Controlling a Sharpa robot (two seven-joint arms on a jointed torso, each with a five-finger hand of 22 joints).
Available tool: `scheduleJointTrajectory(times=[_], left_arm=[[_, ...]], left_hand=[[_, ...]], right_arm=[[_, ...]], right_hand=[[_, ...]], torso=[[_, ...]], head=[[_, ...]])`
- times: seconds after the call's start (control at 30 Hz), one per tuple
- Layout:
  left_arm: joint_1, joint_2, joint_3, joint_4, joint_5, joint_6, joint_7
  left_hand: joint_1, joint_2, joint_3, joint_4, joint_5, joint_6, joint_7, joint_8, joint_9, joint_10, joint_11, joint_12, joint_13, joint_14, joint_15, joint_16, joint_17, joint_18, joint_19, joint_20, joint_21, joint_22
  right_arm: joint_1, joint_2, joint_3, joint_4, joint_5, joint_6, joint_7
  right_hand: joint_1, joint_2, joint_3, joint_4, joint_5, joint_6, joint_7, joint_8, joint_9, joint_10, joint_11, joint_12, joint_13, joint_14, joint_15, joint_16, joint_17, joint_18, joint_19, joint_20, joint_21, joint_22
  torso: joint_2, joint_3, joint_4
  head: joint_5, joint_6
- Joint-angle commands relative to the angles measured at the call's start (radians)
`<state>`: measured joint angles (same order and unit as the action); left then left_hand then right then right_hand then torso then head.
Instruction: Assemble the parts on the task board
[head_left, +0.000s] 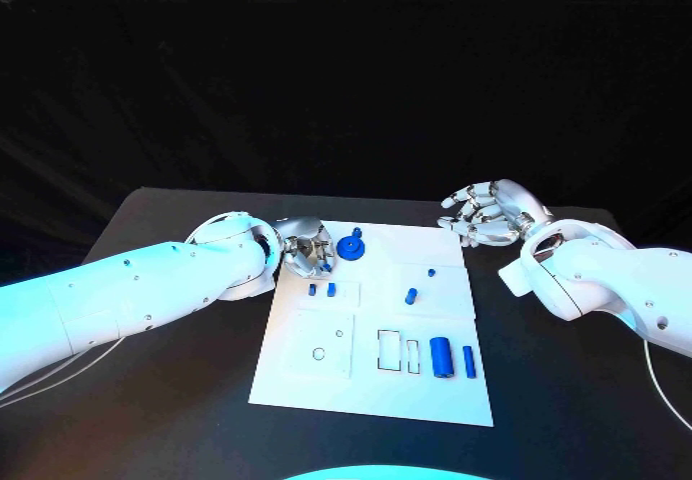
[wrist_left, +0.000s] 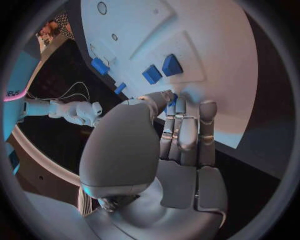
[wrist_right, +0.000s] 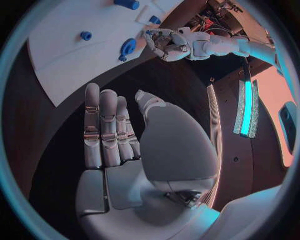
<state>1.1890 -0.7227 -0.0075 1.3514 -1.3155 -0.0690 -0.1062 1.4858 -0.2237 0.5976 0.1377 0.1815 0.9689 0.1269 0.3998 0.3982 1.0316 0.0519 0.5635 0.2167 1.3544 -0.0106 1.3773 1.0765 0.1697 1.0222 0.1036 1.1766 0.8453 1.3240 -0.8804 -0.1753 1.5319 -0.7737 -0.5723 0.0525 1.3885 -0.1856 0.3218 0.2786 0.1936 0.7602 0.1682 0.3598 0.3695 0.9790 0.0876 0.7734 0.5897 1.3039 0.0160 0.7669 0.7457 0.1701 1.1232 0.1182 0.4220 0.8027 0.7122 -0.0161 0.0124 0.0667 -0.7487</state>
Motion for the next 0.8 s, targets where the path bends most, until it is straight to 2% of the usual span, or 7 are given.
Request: scheduleJointTrajectory(times=[0.03, 0.4, 0.8], left_arm=[[-0.003, 0.002, -0.002, 0.003, 0.015, 0.012, 0.013], [-0.003, 0.001, -0.002, 0.003, 0.026, 0.006, 0.014], [-0.003, 0.005, -0.002, -0.005, -0.002, 0.032, -0.011]], left_hand=[[0.002, 0.010, -0.002, -0.005, 0.002, 0.009, -0.001, 0.003, 0.001, 0.009, 0.001, -0.003, 0.001, 0.006, 0.002, 0.004, 0.001, -0.013, 0.006, 0.000, 0.005, 0.002], [0.002, 0.011, -0.001, -0.006, 0.003, 0.010, -0.002, 0.003, 0.002, 0.011, 0.001, -0.003, 0.001, 0.008, 0.002, 0.007, 0.006, -0.013, 0.008, -0.001, 0.007, 0.004], [-0.004, 0.007, -0.002, -0.008, 0.003, 0.003, 0.000, -0.006, 0.001, 0.006, 0.003, -0.010, 0.002, 0.008, 0.002, 0.007, 0.004, -0.012, 0.004, -0.002, 0.005, 0.000]], right_arm=[[-0.001, 0.001, 0.000, 0.000, -0.003, 0.007, 0.008], [-0.003, 0.001, 0.000, -0.001, -0.003, 0.008, 0.007], [-0.003, 0.000, 0.000, 0.000, -0.003, 0.008, 0.007]], right_hand=[[0.001, -0.001, 0.007, 0.000, 0.002, 0.003, 0.007, 0.007, -0.001, -0.006, 0.002, -0.004, -0.001, -0.009, -0.001, -0.003, 0.000, 0.011, -0.002, 0.002, -0.004, -0.001], [0.001, -0.001, 0.008, 0.000, 0.002, 0.002, 0.008, 0.007, -0.001, -0.007, 0.003, -0.004, -0.002, -0.009, -0.001, -0.005, 0.000, 0.011, -0.002, 0.003, -0.005, -0.002], [0.001, -0.001, 0.008, 0.000, 0.002, 0.002, 0.008, 0.007, -0.001, -0.007, 0.003, -0.004, -0.002, -0.009, -0.001, -0.005, 0.000, 0.011, -0.002, 0.003, -0.005, -0.002]], torso=[[0.000, 0.0000, -0.0003], [0.000, 0.0005, -0.0004], [0.000, 0.0006, -0.0005]], head=[[0.000, 0.000], [-0.001, 0.001], [-0.002, 0.000]])
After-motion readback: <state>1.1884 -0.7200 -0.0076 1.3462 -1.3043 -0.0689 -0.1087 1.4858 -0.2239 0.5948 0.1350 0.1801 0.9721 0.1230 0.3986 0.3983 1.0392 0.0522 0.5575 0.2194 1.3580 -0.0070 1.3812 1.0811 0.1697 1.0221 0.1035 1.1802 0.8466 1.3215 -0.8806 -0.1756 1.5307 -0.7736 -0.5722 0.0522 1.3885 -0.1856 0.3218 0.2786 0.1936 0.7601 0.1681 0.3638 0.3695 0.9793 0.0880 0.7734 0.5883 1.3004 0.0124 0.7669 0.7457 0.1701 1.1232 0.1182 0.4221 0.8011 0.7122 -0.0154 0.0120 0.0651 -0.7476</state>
